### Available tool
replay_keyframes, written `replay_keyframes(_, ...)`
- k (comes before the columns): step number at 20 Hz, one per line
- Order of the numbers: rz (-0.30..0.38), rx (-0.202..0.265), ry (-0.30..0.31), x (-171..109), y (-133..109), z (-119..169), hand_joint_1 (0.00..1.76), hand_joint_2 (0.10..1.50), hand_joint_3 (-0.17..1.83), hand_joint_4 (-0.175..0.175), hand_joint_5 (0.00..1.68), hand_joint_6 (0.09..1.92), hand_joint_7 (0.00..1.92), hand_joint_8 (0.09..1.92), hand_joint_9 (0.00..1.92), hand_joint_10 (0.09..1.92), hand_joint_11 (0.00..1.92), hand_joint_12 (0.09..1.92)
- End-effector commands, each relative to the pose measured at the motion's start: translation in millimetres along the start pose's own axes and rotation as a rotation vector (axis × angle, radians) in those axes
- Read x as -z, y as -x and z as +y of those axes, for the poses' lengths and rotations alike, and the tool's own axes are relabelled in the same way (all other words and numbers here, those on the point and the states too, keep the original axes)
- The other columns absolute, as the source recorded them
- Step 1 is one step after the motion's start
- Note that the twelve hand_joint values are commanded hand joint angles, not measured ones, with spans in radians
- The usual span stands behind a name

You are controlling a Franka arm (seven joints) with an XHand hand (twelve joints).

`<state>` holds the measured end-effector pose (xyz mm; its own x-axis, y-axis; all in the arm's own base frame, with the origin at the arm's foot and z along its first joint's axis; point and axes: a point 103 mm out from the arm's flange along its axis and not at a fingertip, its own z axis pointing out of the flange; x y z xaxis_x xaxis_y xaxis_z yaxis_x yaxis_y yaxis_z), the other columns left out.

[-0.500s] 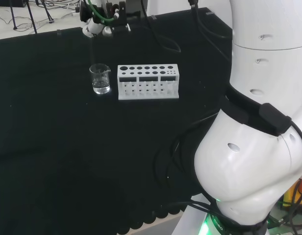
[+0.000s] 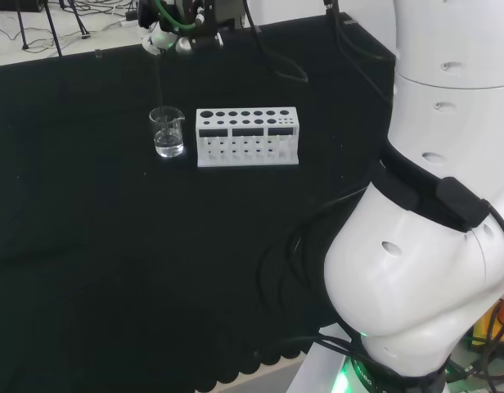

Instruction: Put the glass rod back on the white test tube rack.

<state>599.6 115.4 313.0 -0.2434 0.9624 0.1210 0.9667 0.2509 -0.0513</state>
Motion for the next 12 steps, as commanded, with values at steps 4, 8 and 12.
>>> replay_keyframes(4, -0.016, -0.014, 0.033, 31, 7, -12, 1.31, 0.77, 0.53, -0.175, 1.17, 0.5, 1.19, 1.07, 1.64, 0.83, 1.62, 0.72)
replay_keyframes(8, 0.016, -0.033, 0.052, 47, 13, -22, 1.31, 0.77, 0.53, -0.175, 1.17, 0.5, 1.19, 1.07, 1.64, 0.83, 1.62, 0.72)
replay_keyframes(12, 0.017, -0.06, 0.065, 62, 24, -30, 1.31, 0.77, 0.53, -0.175, 1.17, 0.5, 1.19, 1.07, 1.64, 0.83, 1.62, 0.72)
